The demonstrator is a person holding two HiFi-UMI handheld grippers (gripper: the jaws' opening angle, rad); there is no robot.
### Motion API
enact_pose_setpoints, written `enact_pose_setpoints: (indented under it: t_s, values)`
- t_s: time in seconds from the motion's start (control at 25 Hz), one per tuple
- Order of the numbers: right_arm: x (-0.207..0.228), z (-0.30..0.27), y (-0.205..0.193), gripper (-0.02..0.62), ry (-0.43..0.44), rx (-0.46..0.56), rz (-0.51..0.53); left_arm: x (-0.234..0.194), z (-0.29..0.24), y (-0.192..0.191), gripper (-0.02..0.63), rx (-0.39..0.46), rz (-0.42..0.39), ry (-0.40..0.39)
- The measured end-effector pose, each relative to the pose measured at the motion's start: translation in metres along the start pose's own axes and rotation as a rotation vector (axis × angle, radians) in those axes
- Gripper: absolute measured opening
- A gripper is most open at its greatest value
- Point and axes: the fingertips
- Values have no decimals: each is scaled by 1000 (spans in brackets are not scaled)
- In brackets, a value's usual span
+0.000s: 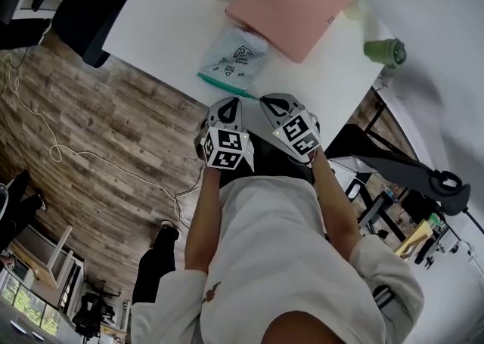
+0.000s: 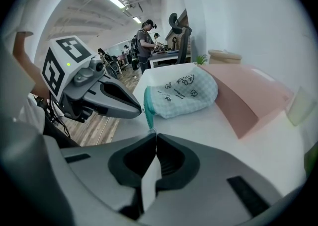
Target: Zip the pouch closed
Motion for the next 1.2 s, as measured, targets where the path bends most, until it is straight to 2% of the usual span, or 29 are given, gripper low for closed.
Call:
enact_pose_setpoints:
  t_s: [0.64,1.2]
  values:
    - [5,-2,5,5,-39,-9,-4,-34,7,6,-2,20,41,84]
    - [13,1,4,5,-70,-20,-17,-66,15,8,-2,24,53,121]
Point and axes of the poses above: the fingertips, and each gripper's own axes: z backward along the fingers, x to its right, y out of its top, and after that the axes turned 11 degrees about x, right-handed
